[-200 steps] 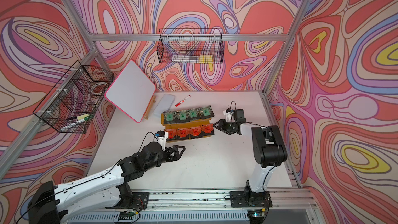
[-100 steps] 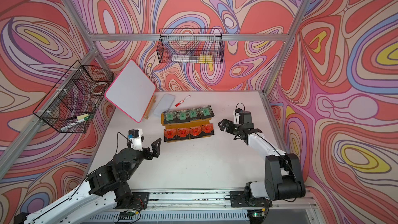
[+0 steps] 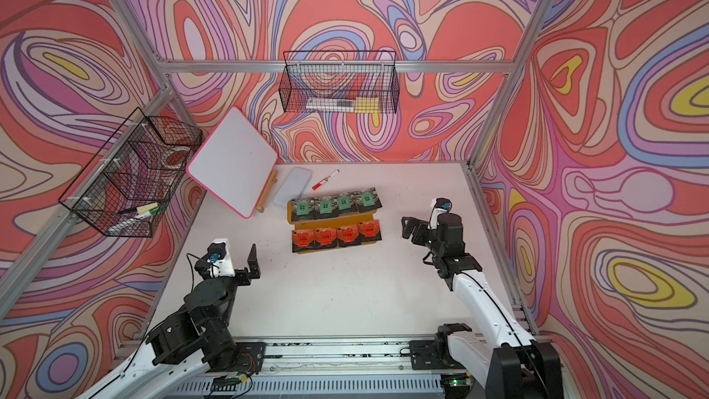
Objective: Place the tea bags on the shelf by color
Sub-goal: Reset both arms
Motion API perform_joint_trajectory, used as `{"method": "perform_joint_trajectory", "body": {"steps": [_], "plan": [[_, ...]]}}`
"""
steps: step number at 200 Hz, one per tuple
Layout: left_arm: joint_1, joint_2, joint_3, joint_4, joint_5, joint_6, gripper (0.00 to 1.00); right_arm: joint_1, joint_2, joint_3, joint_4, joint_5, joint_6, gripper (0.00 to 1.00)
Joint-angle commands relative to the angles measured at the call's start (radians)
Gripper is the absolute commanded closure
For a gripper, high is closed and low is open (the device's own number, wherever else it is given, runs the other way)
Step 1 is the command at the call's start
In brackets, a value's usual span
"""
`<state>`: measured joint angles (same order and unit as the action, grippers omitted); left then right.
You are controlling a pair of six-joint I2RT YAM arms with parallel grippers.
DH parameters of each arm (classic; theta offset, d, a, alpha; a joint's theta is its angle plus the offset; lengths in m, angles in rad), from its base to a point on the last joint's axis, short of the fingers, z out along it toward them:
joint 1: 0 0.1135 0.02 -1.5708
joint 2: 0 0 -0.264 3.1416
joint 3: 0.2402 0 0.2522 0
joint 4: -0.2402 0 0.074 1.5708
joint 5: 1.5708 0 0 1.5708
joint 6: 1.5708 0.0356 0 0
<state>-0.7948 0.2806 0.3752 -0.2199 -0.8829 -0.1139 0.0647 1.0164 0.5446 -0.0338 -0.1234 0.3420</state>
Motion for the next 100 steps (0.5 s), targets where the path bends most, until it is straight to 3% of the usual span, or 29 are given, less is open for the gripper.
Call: {"method": "perform_joint_trajectory", "body": {"steps": [1,66,82,100], "plan": [[0.115,0.073,-0.007,0.089,0.122,0.04,0.01,-0.005,-0.023,-0.018,0.064,0.125,-0.008,0.02],[0.659,0.388,-0.061,0.367,0.64,-0.094,0.01,-0.005,-0.058,-0.044,0.083,0.265,-0.035,0.02],[0.729,0.47,-0.111,0.527,0.694,-0.093,0.01,-0.005,-0.06,-0.059,0.117,0.294,-0.078,0.02],[0.748,0.565,-0.163,0.727,0.711,-0.027,0.01,-0.006,-0.065,-0.071,0.153,0.333,-0.121,0.02]]}}
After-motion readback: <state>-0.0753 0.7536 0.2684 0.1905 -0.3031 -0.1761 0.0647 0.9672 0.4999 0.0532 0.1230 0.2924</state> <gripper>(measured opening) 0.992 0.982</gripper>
